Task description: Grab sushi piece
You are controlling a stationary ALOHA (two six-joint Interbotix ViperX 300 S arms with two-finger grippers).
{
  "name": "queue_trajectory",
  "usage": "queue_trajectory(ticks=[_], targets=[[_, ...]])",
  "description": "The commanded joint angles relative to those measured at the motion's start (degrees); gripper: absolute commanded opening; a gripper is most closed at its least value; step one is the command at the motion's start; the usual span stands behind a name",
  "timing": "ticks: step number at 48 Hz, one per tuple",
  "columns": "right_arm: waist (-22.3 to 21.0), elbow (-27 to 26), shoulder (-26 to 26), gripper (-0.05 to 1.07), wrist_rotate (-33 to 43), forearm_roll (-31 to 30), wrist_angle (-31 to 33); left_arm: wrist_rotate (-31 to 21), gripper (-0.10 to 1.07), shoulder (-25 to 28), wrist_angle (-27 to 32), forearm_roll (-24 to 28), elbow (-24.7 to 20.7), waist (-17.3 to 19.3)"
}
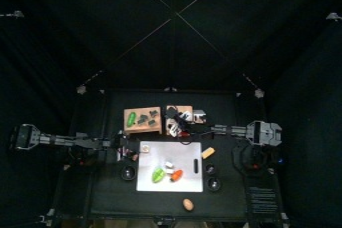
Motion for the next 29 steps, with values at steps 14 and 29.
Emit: queue_trajectory(ticks=[14, 29], targets=[[10.72, -2.29, -5.19, 0.95, -0.26, 0.35, 5.98, -0.09, 0.95, 0.00, -0.26, -0.18, -0.18, -0.09], [25.40, -2.11, 0.88, 0.95, -0.09, 3.25, 5.80, 0.00, 0.95, 0.00, -0.62, -1.23, -0.53, 0.00]])
